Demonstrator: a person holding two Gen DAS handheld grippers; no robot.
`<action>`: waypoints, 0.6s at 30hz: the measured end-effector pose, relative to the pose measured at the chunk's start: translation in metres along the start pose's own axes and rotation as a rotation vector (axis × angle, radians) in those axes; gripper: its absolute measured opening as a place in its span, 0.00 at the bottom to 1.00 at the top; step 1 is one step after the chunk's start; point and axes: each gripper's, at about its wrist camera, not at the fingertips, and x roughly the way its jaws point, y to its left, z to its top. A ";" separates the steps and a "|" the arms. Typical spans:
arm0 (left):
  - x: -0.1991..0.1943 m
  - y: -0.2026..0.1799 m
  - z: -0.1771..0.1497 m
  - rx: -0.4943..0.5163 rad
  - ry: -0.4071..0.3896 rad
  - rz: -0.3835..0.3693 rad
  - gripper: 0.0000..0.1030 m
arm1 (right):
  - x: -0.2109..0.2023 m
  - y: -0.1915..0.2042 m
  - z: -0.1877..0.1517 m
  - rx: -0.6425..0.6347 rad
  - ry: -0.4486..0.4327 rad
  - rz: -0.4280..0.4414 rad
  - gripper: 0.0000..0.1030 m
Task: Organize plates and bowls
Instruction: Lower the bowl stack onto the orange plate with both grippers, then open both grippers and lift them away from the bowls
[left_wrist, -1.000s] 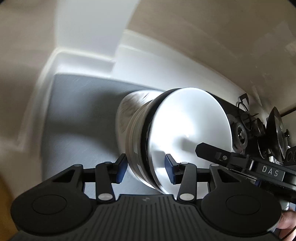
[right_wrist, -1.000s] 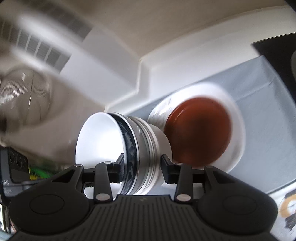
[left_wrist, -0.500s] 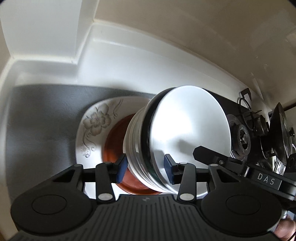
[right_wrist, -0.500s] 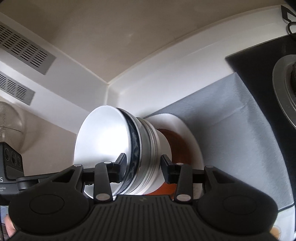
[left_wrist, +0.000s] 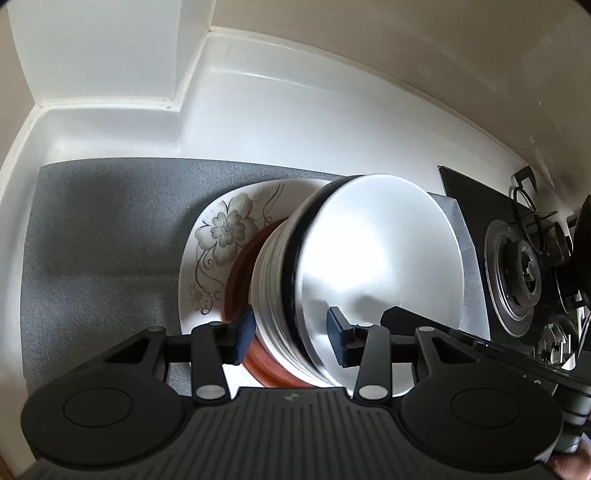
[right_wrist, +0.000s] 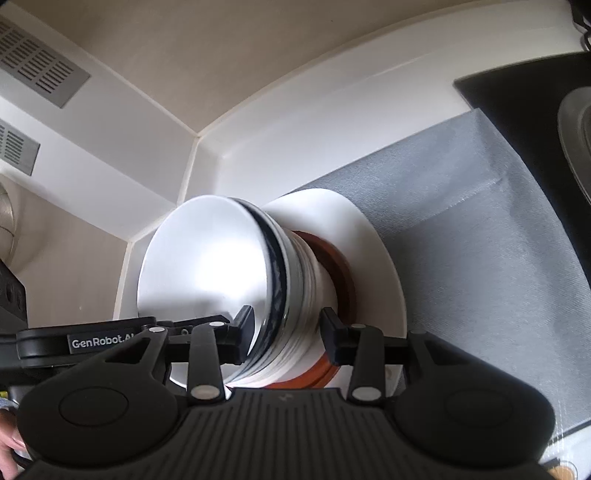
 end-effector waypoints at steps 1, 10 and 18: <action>0.000 0.001 -0.002 -0.010 -0.001 -0.005 0.43 | -0.002 -0.002 -0.001 0.012 -0.003 0.012 0.45; -0.091 -0.026 -0.056 0.070 -0.245 0.202 0.69 | -0.095 0.023 -0.037 -0.099 -0.190 -0.117 0.73; -0.237 -0.112 -0.129 0.020 -0.442 0.272 0.99 | -0.200 0.089 -0.076 -0.262 -0.226 -0.208 0.99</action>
